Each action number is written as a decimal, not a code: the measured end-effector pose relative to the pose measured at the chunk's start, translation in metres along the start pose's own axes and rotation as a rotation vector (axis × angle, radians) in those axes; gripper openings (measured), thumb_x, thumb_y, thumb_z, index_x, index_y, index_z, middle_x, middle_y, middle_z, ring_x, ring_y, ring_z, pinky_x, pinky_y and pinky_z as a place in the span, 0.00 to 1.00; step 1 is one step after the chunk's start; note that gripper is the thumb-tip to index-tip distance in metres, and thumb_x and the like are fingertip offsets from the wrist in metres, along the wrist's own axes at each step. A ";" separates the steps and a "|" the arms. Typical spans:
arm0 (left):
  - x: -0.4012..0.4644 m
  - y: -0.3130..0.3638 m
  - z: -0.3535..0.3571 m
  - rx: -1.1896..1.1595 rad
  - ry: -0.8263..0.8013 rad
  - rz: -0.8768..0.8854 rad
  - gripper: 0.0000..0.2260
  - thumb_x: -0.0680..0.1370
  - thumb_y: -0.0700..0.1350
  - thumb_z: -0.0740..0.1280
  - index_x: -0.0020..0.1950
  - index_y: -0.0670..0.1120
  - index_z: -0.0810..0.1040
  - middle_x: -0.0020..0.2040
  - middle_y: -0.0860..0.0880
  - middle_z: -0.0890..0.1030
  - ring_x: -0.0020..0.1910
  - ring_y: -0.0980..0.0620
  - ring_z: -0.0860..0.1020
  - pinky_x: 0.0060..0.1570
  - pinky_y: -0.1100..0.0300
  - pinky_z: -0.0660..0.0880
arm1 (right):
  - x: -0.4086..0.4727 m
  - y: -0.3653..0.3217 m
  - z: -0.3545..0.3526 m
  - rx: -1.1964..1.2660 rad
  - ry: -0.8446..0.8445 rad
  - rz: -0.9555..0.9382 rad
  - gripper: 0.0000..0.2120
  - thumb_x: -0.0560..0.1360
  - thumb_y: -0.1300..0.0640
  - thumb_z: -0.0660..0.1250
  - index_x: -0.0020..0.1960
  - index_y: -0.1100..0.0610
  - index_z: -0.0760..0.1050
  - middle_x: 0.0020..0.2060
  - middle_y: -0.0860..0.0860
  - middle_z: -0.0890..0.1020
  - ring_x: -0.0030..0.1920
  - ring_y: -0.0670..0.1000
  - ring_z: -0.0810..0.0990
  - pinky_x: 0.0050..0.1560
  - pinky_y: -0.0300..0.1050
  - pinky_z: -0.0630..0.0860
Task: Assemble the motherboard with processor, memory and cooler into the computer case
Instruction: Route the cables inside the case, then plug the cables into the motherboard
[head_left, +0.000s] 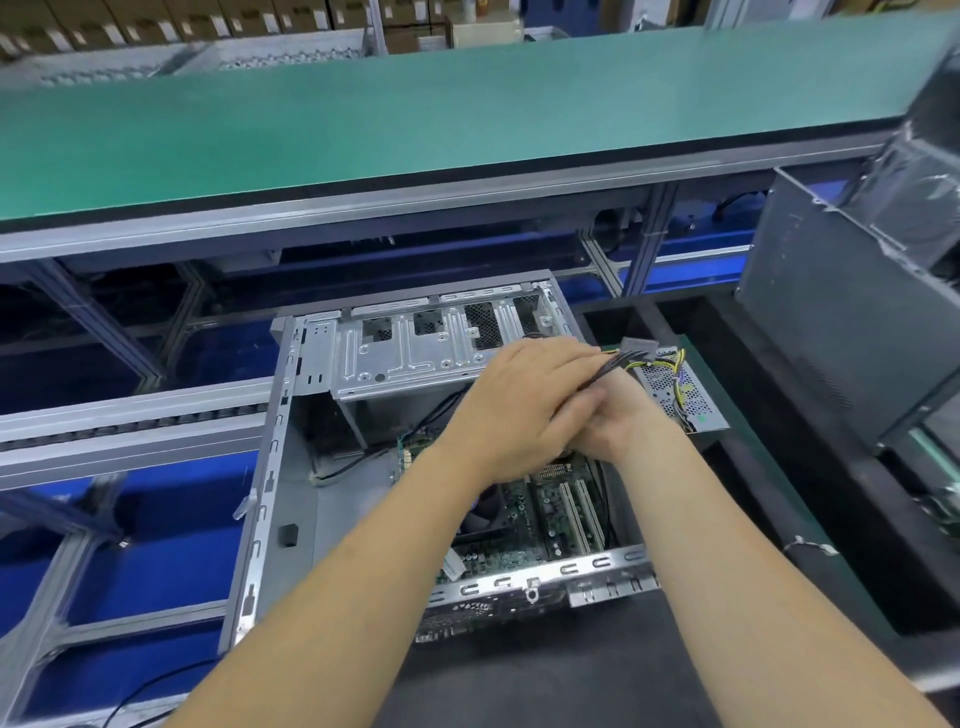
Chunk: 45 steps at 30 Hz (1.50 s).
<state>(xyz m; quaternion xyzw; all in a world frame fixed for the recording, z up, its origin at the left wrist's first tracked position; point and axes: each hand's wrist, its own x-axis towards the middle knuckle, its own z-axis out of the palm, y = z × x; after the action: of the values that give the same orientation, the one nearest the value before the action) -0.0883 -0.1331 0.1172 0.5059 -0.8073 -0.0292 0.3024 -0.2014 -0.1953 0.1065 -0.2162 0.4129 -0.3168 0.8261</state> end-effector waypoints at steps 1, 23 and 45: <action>0.006 0.004 0.001 -0.052 0.010 -0.080 0.13 0.83 0.46 0.59 0.60 0.43 0.79 0.56 0.48 0.81 0.56 0.48 0.77 0.60 0.47 0.71 | -0.001 -0.001 0.000 -0.013 0.001 0.003 0.12 0.84 0.55 0.57 0.49 0.59 0.77 0.42 0.54 0.82 0.46 0.50 0.83 0.49 0.41 0.79; 0.137 0.140 0.164 0.205 -0.297 -0.011 0.10 0.78 0.52 0.61 0.49 0.46 0.73 0.47 0.47 0.77 0.48 0.43 0.74 0.40 0.53 0.65 | -0.032 -0.069 -0.275 -1.078 1.283 -0.408 0.07 0.72 0.60 0.62 0.41 0.55 0.79 0.41 0.56 0.80 0.45 0.63 0.77 0.44 0.51 0.75; 0.131 0.175 0.271 -0.536 -0.592 -0.619 0.12 0.77 0.48 0.61 0.60 0.53 0.71 0.38 0.54 0.77 0.29 0.53 0.74 0.32 0.60 0.72 | -0.065 -0.089 -0.398 -1.309 1.438 -0.046 0.12 0.73 0.65 0.70 0.55 0.60 0.77 0.55 0.61 0.81 0.59 0.63 0.78 0.60 0.56 0.70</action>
<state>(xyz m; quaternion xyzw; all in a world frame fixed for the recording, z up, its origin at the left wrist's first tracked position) -0.4084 -0.2273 0.0183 0.5960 -0.6348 -0.4661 0.1569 -0.5878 -0.2504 -0.0275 -0.3957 0.9092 -0.0969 0.0864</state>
